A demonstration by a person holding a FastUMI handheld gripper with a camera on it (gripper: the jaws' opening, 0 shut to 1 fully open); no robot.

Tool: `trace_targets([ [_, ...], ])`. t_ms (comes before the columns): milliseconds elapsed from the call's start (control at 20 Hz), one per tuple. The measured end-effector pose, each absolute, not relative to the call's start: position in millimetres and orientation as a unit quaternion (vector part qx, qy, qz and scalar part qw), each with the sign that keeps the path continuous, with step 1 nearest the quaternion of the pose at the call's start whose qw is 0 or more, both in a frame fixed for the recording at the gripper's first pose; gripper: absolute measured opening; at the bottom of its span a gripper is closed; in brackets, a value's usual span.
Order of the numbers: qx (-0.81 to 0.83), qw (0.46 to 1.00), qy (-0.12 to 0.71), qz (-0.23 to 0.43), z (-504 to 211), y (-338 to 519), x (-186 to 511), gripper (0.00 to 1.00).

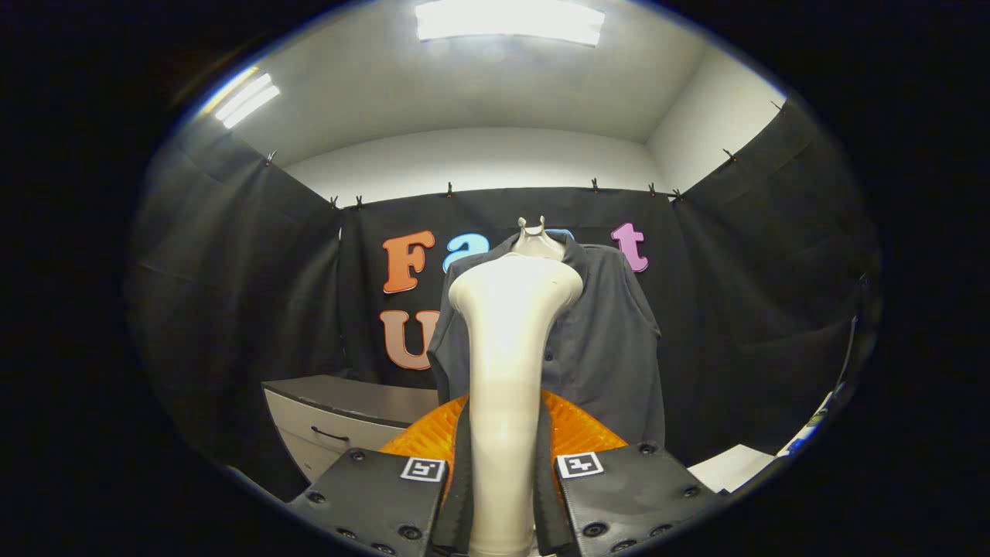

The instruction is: Iron the clothes twice with a garment steamer, once on the left side and once on the right side.

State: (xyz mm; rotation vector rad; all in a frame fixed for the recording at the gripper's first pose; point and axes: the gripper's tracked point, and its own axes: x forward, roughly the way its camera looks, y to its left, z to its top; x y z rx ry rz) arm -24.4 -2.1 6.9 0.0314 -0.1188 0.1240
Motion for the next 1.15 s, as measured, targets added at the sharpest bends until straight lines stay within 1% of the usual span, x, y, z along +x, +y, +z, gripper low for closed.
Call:
trace_targets([
  [1150,0.014,0.996,-0.052,0.066,-4.3,2.4,-23.0,0.39],
])
